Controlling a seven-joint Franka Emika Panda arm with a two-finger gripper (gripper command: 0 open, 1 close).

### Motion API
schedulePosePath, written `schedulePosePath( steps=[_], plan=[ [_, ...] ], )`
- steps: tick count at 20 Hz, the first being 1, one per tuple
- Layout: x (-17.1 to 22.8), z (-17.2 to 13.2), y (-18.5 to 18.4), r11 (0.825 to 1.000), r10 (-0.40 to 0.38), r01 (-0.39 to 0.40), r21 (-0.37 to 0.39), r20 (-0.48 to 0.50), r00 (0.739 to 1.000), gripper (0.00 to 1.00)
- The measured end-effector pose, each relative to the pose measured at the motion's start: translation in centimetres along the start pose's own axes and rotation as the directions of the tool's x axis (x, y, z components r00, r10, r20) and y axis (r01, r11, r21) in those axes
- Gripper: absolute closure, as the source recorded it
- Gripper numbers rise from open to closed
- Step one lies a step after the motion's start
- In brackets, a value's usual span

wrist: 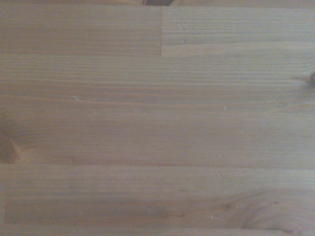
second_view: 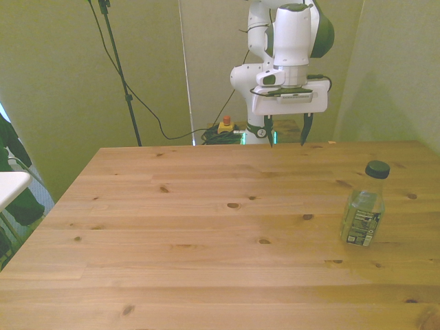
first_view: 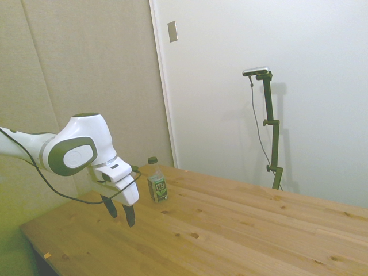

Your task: Knock down the bottle

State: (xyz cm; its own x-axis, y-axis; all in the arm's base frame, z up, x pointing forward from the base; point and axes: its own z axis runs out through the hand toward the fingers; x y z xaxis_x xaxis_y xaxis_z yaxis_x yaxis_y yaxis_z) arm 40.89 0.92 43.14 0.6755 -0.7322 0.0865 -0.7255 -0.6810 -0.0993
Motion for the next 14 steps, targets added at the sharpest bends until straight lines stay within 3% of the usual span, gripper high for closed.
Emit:
schedulePosePath(
  steps=[2,3,6,10,14],
  plan=[
    [0.0,0.2,0.1,1.000,-0.001,0.001,-0.004,0.001,1.000,0.00],
    [-0.2,0.4,0.1,1.000,-0.005,0.005,-0.008,0.000,1.000,1.00],
    [-1.8,0.3,-1.5,1.000,0.006,-0.007,-0.001,-0.019,1.000,1.00],
    [-3.9,-2.1,-5.6,0.999,0.045,-0.043,0.032,-0.060,0.997,1.00],
    [-2.6,-3.7,-8.6,0.996,0.082,-0.078,0.045,-0.081,0.993,1.00]
  ],
)
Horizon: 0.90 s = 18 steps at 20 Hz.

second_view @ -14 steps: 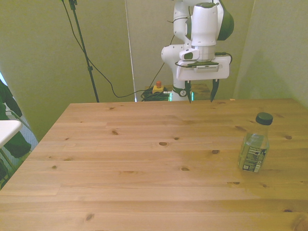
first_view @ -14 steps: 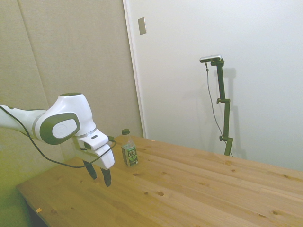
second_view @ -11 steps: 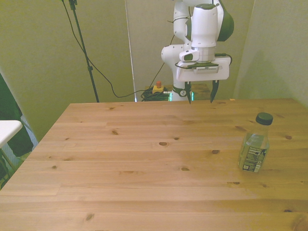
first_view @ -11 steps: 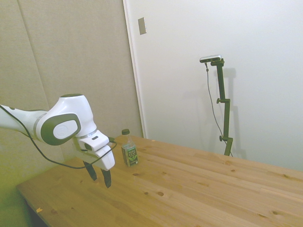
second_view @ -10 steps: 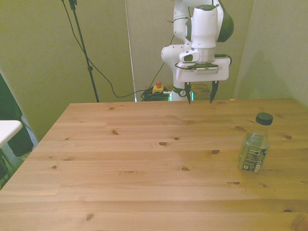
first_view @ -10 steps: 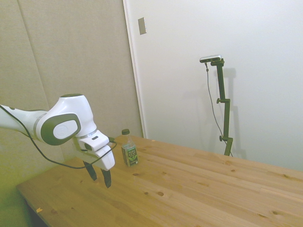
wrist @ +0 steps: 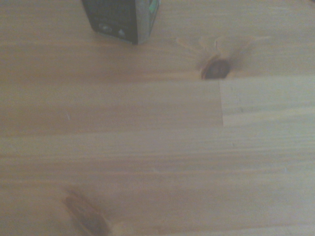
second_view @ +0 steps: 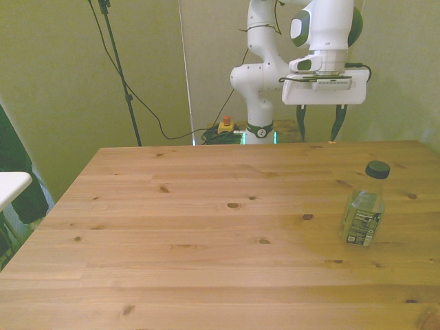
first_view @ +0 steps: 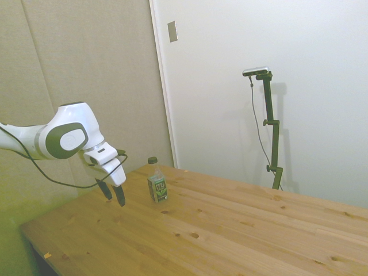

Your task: Knock down the bottle

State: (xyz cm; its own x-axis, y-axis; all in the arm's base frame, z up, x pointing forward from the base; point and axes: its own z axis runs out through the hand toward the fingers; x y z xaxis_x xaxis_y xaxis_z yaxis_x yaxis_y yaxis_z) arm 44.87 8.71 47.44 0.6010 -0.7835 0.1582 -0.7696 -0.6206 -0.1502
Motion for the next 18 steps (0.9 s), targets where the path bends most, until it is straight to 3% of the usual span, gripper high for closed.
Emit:
schedulePosePath(
  steps=[8,18],
  plan=[
    [3.9,0.1,-6.4,0.993,0.113,-0.114,0.032,0.016,0.993,1.00],
    [5.1,0.7,-12.9,0.984,0.175,-0.175,0.041,0.001,0.984,1.00]
  ],
)
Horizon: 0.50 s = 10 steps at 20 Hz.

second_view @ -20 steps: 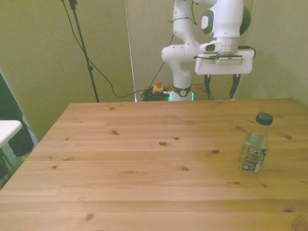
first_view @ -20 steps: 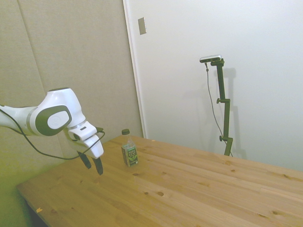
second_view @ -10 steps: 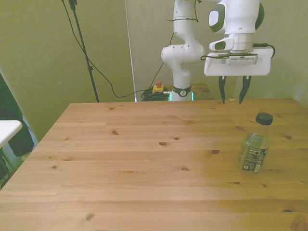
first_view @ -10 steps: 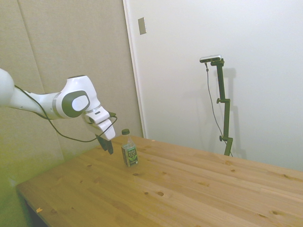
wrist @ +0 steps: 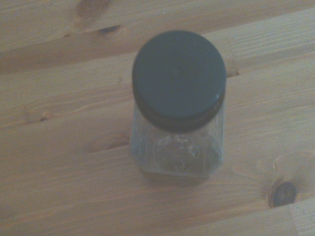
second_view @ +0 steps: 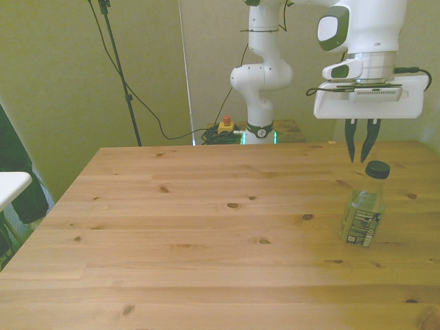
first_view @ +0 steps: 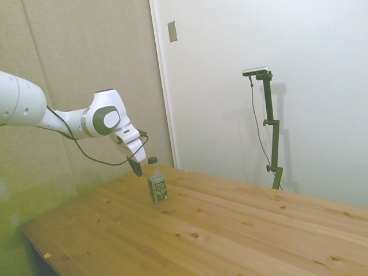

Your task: Knock down the bottle

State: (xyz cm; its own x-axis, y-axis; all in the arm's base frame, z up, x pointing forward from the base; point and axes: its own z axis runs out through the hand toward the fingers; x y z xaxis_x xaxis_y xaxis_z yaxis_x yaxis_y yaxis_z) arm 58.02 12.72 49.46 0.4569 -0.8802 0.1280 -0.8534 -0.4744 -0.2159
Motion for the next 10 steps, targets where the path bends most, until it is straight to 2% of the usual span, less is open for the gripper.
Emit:
schedulePosePath(
  steps=[6,10],
  plan=[
    [0.5,0.0,-3.0,1.000,0.018,-0.018,-0.013,-0.017,1.000,1.00],
    [2.8,0.0,-4.7,0.999,0.046,-0.046,-0.027,-0.029,0.999,1.00]
  ],
)
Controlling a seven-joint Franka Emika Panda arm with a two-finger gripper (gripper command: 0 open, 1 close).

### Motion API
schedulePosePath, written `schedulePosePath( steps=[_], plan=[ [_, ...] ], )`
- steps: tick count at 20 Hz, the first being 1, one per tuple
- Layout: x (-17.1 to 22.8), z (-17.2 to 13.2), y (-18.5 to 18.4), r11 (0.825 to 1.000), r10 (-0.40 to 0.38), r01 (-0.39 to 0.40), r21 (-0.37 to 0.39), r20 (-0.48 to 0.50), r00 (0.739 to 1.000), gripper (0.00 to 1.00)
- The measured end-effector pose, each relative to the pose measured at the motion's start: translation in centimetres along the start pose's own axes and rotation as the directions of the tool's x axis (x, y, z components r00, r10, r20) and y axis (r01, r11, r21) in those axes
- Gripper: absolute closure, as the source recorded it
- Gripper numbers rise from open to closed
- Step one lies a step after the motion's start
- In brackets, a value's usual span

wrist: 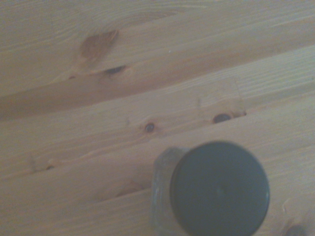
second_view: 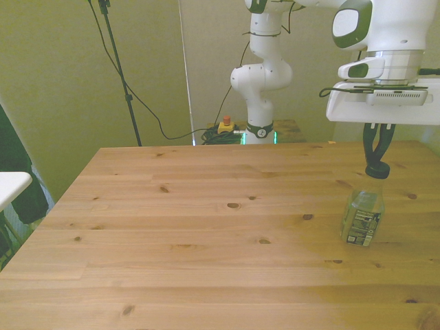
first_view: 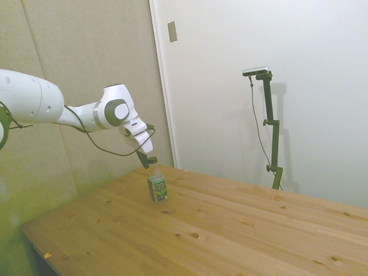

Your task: Knock down the bottle

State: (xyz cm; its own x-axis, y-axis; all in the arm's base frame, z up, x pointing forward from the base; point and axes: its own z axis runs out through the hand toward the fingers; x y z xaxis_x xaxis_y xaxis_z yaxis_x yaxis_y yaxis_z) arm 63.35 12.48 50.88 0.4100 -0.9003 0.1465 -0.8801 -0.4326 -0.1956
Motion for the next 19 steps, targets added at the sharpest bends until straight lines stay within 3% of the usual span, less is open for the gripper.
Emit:
schedulePosePath(
  steps=[8,14,19],
  plan=[
    [4.6,4.5,-5.9,0.998,0.051,-0.051,-0.036,-0.023,0.998,1.00],
    [2.8,6.5,-9.8,0.998,0.023,-0.025,-0.062,-0.036,0.999,1.00],
    [1.8,7.0,-11.1,0.998,0.012,-0.014,-0.056,-0.041,0.999,1.00]
  ],
)
